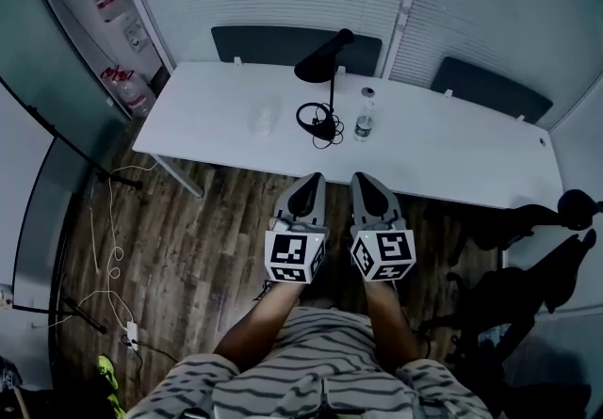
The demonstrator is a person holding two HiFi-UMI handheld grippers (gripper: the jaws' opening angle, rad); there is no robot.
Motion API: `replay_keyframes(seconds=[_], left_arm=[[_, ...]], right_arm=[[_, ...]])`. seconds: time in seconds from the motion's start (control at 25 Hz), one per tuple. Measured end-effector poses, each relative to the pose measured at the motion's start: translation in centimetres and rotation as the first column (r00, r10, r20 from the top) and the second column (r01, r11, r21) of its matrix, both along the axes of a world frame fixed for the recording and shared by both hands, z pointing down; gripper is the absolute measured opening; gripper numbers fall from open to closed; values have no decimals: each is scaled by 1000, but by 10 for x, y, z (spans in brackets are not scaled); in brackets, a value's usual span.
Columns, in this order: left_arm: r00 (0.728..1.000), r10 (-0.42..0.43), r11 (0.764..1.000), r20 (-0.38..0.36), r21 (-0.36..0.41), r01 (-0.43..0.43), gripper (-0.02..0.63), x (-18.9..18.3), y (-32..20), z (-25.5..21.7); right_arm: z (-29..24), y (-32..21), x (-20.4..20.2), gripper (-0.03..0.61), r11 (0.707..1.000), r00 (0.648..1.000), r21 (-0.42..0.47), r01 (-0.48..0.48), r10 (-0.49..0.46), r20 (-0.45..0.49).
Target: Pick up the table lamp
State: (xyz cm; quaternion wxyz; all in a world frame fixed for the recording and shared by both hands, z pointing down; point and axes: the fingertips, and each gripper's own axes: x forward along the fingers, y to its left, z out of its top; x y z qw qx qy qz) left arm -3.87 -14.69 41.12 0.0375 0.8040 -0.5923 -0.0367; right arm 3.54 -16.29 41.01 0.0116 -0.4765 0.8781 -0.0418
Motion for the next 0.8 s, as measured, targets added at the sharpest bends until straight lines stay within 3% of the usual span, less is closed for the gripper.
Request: replay_keyframes(seconds=[0.32, 0.8], left_arm=[[999, 41, 999, -4, 20, -41, 3, -34, -68, -14], [993, 114, 993, -1, 3, -114, 3, -82, -121, -11]], right_arm=[[-12, -64, -36, 9, 999, 999, 16, -39, 39, 3], [-10, -113, -78, 9, 994, 994, -18, -107, 107, 15]])
